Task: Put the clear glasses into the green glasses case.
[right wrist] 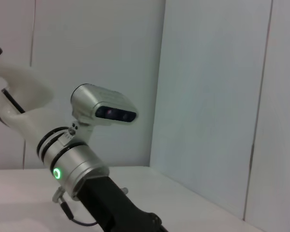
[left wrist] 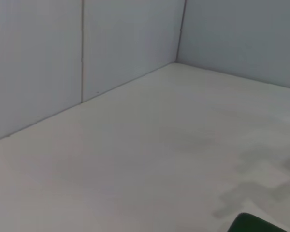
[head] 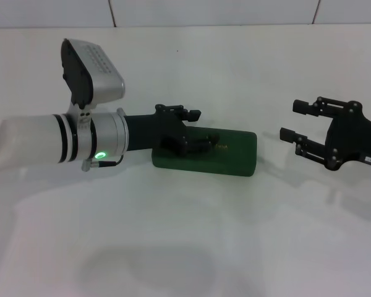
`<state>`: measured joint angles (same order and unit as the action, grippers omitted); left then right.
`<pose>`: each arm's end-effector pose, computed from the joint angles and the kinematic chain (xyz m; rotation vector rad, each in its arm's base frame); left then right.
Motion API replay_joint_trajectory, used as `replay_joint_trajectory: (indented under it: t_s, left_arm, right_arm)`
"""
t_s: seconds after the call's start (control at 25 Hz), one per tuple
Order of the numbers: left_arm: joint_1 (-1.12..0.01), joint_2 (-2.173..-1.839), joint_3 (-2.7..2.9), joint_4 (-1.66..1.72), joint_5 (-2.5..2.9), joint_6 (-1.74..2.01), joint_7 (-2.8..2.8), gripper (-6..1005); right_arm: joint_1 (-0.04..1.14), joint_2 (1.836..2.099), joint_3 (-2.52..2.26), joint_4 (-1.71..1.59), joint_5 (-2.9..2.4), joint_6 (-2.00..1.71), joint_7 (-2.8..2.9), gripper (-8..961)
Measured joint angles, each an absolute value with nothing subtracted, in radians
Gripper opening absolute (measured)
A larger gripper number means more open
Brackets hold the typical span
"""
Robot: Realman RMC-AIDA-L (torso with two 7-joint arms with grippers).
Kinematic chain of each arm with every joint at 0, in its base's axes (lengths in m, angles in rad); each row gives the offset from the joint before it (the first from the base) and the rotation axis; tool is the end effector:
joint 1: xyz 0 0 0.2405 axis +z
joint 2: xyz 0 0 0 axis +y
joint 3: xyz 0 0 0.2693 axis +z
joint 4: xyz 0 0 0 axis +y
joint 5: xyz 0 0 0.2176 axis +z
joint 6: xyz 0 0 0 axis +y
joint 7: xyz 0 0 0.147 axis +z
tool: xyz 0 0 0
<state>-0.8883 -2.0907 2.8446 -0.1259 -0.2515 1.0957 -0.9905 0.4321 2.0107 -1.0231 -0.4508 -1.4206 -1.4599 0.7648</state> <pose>-0.2423 0.3891 -0.1079 -2.7058 -0.5083 -0.4730 0.2882 0.3300 -0.0141 -2.4944 0.0876 0.8210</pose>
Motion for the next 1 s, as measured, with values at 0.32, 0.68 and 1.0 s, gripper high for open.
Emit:
replay_joint_trajectory:
  t_s: [0.32, 0.68, 1.0]
  left_arm:
    - [-0.822, -2.085, 2.844, -0.125, -0.475, 1.298, -0.86, 688]
    - [-0.695, -1.995, 2.844, -0.215, -0.499, 1.785, -0.826, 716]
    - [-0.615, -1.998, 2.844, -0.255, -0.464, 1.868, -0.734, 748]
  right_arm:
    - [0.445, 2.011, -1.015, -0.454, -1.414, -1.458, 0.764, 596]
    - [0.518, 2.014, -1.083, -0.464, -1.42, -1.524, 0.768, 607]
    - [0.583, 2.014, -1.152, -0.47, -1.433, -1.581, 0.846, 617]
